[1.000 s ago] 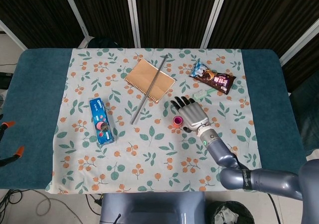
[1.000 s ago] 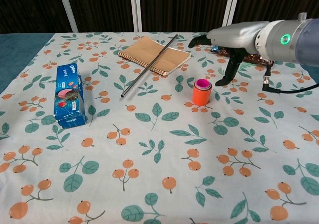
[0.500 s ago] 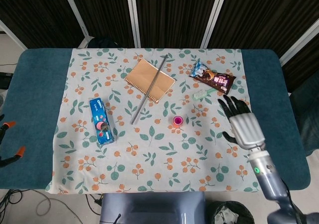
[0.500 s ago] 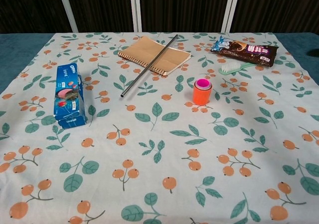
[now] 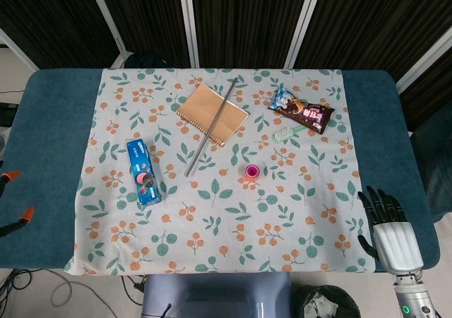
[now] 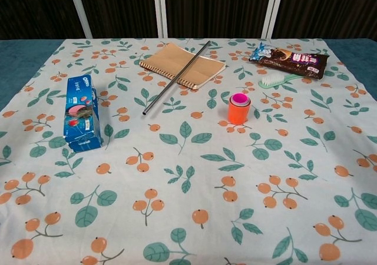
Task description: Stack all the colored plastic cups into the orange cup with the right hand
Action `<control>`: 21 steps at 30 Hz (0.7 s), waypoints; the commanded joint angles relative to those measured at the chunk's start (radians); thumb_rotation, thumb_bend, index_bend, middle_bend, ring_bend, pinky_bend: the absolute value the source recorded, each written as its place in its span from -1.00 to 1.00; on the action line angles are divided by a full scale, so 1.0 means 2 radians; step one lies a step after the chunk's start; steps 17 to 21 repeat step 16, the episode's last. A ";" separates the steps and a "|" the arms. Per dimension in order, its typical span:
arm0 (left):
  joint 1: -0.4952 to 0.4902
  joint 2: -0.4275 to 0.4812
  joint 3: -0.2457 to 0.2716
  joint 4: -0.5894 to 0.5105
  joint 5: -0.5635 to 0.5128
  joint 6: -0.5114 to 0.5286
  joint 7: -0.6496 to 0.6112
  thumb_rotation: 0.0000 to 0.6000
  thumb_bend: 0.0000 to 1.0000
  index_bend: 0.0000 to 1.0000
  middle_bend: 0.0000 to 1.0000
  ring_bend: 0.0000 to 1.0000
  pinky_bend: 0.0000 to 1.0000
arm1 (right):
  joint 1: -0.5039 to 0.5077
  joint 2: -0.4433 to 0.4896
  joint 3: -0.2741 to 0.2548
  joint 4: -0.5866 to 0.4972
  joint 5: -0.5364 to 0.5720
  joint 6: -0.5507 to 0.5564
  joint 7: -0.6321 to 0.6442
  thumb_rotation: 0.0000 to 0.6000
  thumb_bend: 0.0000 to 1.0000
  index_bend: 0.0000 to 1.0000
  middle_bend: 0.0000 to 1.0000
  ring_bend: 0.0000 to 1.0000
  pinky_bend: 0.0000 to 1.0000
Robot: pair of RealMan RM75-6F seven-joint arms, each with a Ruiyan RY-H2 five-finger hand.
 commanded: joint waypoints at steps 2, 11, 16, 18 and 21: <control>-0.001 0.000 0.000 0.001 0.000 -0.001 0.000 1.00 -0.51 -0.55 -0.98 -1.00 -1.00 | -0.008 -0.011 0.014 0.013 -0.002 -0.001 -0.009 1.00 -0.39 -1.00 -1.00 -0.96 -0.73; -0.002 -0.001 0.002 0.003 0.000 -0.005 0.007 1.00 -0.51 -0.55 -0.98 -1.00 -1.00 | -0.025 -0.008 0.038 0.016 -0.009 0.005 -0.006 1.00 -0.39 -1.00 -1.00 -0.96 -0.73; -0.001 -0.001 0.003 0.001 0.002 -0.003 0.008 1.00 -0.51 -0.55 -0.98 -1.00 -1.00 | -0.031 -0.004 0.044 0.015 -0.011 -0.001 0.001 1.00 -0.39 -1.00 -1.00 -0.96 -0.73; -0.001 -0.001 0.003 0.001 0.002 -0.003 0.008 1.00 -0.51 -0.55 -0.98 -1.00 -1.00 | -0.031 -0.004 0.044 0.015 -0.011 -0.001 0.001 1.00 -0.39 -1.00 -1.00 -0.96 -0.73; -0.001 -0.001 0.003 0.001 0.002 -0.003 0.008 1.00 -0.51 -0.55 -0.98 -1.00 -1.00 | -0.031 -0.004 0.044 0.015 -0.011 -0.001 0.001 1.00 -0.39 -1.00 -1.00 -0.96 -0.73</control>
